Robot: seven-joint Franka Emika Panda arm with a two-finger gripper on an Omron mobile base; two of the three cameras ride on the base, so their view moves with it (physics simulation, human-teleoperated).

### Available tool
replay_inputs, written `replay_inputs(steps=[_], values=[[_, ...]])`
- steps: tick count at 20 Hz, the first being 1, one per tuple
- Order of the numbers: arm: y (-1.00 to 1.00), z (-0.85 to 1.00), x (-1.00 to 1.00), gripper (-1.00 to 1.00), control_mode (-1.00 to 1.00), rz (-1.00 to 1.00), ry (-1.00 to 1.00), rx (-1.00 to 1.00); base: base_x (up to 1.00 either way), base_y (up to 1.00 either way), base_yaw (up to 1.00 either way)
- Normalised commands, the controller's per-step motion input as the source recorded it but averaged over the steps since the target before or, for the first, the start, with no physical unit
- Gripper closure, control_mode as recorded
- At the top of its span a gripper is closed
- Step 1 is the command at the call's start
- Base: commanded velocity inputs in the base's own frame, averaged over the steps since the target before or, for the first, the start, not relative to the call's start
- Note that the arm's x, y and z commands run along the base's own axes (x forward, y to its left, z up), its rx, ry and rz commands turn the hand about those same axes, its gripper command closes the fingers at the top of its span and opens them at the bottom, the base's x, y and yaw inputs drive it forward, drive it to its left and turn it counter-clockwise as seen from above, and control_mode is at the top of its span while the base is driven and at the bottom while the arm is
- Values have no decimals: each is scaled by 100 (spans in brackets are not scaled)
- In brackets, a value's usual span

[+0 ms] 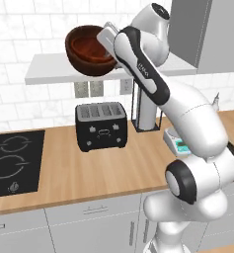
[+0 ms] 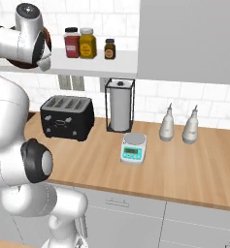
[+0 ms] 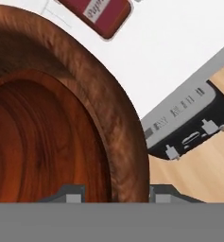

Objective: Pick up the bowls on the counter and stack them on top of one another in the open cabinet. Place the smaller bowl on top of the larger bowl.

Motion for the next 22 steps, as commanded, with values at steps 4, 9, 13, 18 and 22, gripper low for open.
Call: replay_inputs(steps=[4, 9, 13, 18, 22], values=[[5, 5, 46, 100, -100, -2, 6, 0, 0, 0, 0], [14, 0, 54, 100, -100, 0, 10, -1, 0, 0, 0], [23, 0, 29, 100, -100, 0, 2, -2, 0, 0, 0], [18, -7, 23, 100, -100, 0, 0, -3, 0, 0, 0], [10, -20, 20, 100, -100, 0, 0, -3, 0, 0, 0]])
